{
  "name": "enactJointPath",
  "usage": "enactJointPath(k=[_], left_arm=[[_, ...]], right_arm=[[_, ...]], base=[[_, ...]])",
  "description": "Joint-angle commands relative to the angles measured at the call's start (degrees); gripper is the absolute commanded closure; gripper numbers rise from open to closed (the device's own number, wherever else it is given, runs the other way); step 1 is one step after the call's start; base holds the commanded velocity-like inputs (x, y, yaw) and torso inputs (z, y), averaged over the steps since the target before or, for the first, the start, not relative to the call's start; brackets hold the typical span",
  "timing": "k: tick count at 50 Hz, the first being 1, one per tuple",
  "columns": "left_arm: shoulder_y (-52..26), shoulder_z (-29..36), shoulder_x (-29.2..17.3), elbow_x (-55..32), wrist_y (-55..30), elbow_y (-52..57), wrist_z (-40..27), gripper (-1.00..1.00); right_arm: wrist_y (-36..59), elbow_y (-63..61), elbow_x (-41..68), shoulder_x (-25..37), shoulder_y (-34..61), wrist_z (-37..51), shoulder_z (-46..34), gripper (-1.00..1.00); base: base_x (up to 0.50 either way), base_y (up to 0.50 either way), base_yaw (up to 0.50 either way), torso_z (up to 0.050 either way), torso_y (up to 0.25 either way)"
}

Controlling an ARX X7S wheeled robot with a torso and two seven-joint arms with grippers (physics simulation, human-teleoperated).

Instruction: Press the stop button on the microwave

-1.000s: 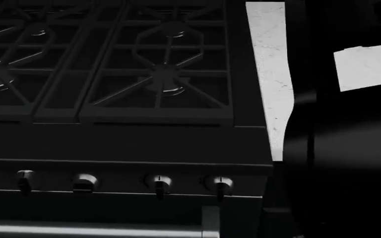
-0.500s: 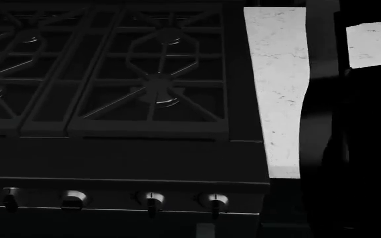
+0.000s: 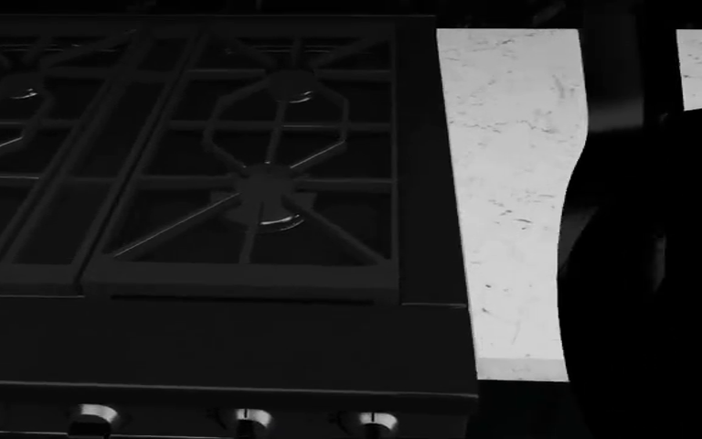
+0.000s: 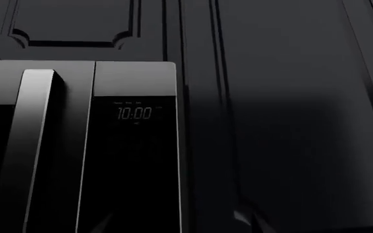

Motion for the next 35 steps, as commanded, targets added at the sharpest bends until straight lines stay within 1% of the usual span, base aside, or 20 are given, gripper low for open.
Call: enactJointPath(k=[1,7,10,13,19,26,30,35], left_arm=[[0.12,-0.06,-0.02,0.01,-0.01,-0.11,-0.01,-1.00],[0.12,-0.06,-0.02,0.01,-0.01,-0.11,-0.01,-1.00],[0.12,-0.06,-0.02,0.01,-0.01,-0.11,-0.01,-1.00],[0.12,-0.06,-0.02,0.01,-0.01,-0.11,-0.01,-1.00],[0.12,-0.06,-0.02,0.01,-0.01,-0.11,-0.01,-1.00],[0.12,-0.06,-0.02,0.01,-0.01,-0.11,-0.01,-1.00],[0.12,-0.06,-0.02,0.01,-0.01,-0.11,-0.01,-1.00],[0.12,-0.06,-0.02,0.01,-0.01,-0.11,-0.01,-1.00]], right_arm=[[-1.01,-0.06,11.78,-0.09,-0.47,0.00,-11.15,-1.00],[-2.55,-1.53,20.53,-0.09,0.08,0.46,-19.34,-1.00],[-4.62,-0.45,23.81,-0.08,-0.19,0.07,-21.91,-1.00],[-4.53,-1.17,26.97,-0.08,-0.55,-0.51,-24.73,-1.00],[-4.71,-1.19,31.62,-0.09,-0.80,0.09,-31.11,-1.00],[-7.37,-1.33,35.84,-0.08,-0.41,-0.39,-35.89,-1.00],[-7.20,-0.97,37.78,-0.08,-0.61,-0.10,-37.90,-1.00],[-8.48,-0.80,39.40,-0.08,-0.05,0.01,-39.63,-1.00]], base=[[0.00,0.00,0.00,0.050,0.104],[0.00,0.00,0.00,0.050,0.102],[0.00,0.00,0.00,0.050,0.103],[0.00,0.00,0.00,0.050,0.102],[0.48,-0.03,0.00,0.050,0.102],[0.00,0.00,0.00,0.050,0.102],[0.50,-0.07,0.00,0.050,0.101],[0.00,0.00,0.00,0.050,0.101]])
